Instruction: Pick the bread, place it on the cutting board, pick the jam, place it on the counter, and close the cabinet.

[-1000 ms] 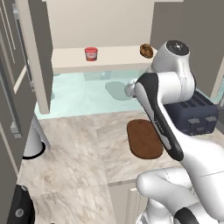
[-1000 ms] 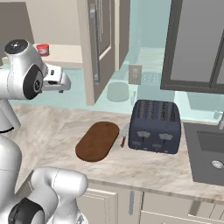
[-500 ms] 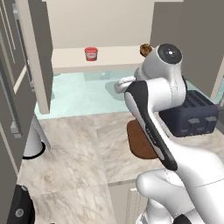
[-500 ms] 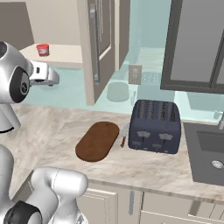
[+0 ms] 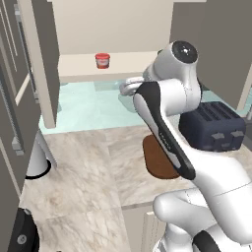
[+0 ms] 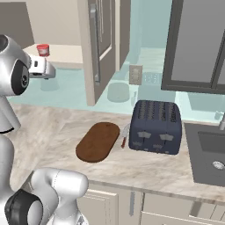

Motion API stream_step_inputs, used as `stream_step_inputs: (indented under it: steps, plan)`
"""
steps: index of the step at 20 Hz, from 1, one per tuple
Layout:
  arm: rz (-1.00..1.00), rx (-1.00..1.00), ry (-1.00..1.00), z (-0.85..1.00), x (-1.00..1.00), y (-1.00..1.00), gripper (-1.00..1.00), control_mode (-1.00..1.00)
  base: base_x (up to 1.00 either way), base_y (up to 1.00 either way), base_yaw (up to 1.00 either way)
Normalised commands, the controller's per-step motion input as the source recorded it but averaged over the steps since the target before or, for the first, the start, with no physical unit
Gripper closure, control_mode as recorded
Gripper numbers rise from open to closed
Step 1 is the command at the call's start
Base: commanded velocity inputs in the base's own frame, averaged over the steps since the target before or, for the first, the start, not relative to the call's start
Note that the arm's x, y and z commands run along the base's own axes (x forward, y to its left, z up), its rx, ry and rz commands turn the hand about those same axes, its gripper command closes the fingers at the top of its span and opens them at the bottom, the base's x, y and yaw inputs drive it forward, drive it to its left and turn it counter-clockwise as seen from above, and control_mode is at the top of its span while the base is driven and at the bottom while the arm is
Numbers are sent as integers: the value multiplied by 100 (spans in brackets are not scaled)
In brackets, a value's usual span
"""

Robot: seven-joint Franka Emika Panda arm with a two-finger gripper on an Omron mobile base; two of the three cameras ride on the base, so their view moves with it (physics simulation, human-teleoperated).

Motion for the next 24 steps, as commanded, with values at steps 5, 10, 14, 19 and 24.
stream_step_inputs:
  steps: [5,10,14,19,24]
  plan:
    - [6,4,0,3,56,13,-100,-100,0,0,0]
    - [3,0,-1,2,56,24,-100,-100,0,0,0]
    - [1,0,-5,16,54,26,-100,-100,0,0,0]
    - [2,0,-3,19,45,25,-100,-100,0,0,0]
    - [0,0,-1,10,48,31,-100,-100,0,0,0]
